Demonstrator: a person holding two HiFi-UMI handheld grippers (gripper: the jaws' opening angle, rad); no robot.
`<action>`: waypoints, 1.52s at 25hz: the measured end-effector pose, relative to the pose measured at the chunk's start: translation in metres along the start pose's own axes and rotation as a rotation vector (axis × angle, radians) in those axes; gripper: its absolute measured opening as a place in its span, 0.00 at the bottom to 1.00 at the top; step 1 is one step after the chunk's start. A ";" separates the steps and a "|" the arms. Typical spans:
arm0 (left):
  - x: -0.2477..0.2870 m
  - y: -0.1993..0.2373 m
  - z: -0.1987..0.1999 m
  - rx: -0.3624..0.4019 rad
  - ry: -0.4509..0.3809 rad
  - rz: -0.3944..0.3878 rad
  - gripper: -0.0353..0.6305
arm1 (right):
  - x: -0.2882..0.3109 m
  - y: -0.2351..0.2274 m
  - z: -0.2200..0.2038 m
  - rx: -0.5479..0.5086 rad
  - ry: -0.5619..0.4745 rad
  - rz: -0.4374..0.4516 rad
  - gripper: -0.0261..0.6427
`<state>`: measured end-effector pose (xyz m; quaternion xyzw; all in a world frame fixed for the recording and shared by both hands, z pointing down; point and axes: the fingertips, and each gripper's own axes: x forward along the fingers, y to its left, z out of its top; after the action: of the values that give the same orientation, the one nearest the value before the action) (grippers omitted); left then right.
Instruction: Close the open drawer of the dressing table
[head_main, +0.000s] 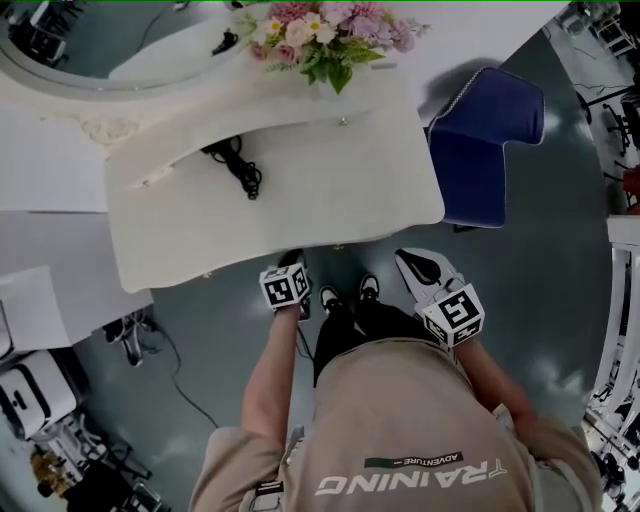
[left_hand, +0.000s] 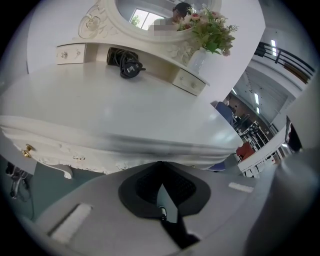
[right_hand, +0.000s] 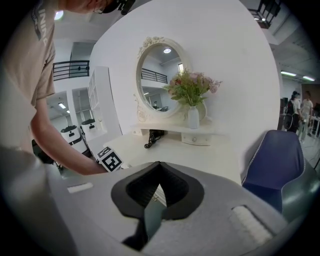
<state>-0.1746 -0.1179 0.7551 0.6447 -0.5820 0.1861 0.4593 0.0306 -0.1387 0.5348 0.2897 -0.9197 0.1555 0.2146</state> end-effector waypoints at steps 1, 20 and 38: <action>-0.004 -0.001 0.000 0.001 -0.007 0.001 0.08 | 0.000 0.001 0.000 0.012 -0.005 0.007 0.04; -0.174 -0.075 0.070 0.110 -0.323 -0.059 0.08 | -0.006 0.043 0.010 -0.098 -0.084 0.125 0.04; -0.272 -0.142 0.167 0.343 -0.614 -0.095 0.08 | -0.045 0.037 0.140 -0.188 -0.326 0.112 0.04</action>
<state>-0.1621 -0.1098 0.4063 0.7646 -0.6227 0.0572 0.1559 -0.0006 -0.1463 0.3861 0.2382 -0.9674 0.0316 0.0797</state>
